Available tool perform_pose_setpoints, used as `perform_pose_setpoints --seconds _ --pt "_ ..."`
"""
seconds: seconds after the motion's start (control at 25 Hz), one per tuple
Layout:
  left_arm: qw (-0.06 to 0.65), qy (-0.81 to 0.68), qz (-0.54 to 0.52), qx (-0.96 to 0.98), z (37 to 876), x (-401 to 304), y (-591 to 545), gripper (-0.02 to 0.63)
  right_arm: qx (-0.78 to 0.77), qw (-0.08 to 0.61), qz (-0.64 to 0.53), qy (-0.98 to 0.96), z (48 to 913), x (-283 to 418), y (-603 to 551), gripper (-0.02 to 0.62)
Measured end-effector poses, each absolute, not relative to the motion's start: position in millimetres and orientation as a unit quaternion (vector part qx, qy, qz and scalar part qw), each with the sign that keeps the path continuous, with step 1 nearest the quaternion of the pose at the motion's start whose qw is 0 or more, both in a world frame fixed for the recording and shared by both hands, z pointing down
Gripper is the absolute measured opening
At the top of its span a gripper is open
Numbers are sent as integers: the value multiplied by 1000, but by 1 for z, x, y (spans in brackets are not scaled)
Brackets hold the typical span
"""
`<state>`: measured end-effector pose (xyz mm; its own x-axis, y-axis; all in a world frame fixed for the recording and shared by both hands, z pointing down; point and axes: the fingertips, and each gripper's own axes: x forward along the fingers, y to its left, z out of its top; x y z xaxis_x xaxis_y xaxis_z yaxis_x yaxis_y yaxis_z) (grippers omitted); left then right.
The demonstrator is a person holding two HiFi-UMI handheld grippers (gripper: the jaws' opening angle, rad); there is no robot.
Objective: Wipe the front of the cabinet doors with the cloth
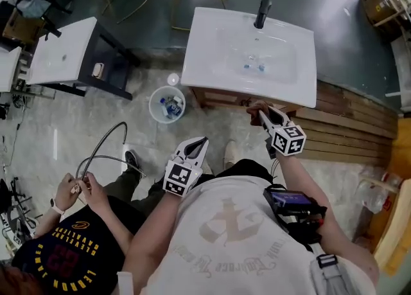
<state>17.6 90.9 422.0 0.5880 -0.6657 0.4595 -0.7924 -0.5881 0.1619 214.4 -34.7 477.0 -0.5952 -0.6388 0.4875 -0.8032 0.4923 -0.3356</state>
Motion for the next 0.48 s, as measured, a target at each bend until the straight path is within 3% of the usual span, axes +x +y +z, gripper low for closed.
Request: perform_pose_setpoints --seconds 0.48 --pt "161 -411 172 881 411 19 65 12 357 101 207 -905 397 186 -17 121"
